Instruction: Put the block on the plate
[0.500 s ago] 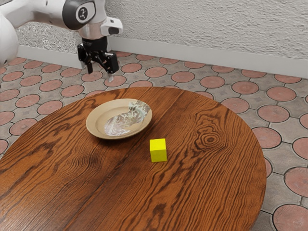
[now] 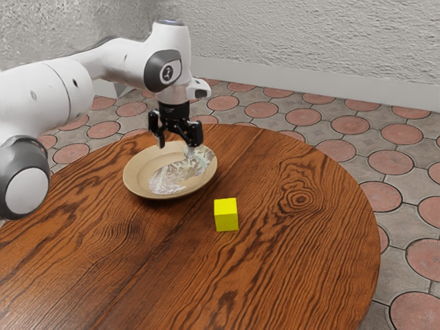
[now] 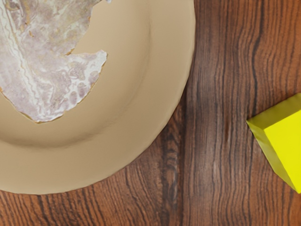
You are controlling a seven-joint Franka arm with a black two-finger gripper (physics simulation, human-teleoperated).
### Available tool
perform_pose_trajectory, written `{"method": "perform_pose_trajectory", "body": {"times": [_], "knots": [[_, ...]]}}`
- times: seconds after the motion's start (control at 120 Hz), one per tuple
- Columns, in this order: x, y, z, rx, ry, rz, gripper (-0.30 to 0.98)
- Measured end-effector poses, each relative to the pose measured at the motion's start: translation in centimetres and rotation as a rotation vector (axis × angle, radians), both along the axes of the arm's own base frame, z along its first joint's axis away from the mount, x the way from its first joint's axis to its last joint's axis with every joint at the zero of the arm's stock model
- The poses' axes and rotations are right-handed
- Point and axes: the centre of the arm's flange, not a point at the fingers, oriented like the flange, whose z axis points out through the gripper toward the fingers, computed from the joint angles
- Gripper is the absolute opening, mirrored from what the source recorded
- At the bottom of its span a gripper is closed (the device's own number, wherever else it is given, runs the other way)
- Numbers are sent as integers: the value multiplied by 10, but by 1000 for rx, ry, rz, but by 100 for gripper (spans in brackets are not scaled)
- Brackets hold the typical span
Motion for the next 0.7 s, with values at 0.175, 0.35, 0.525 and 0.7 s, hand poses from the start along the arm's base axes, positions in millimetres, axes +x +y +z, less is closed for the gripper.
{"method": "perform_pose_trajectory", "body": {"times": [0.175,0.35,0.525,0.7], "knots": [[11,-12,-29,-54,-32,127,69],[6,-65,-69,-71,-47,274,69],[-10,-100,-109,-64,-41,443,69],[-18,-109,-128,-61,-41,600,69]]}}
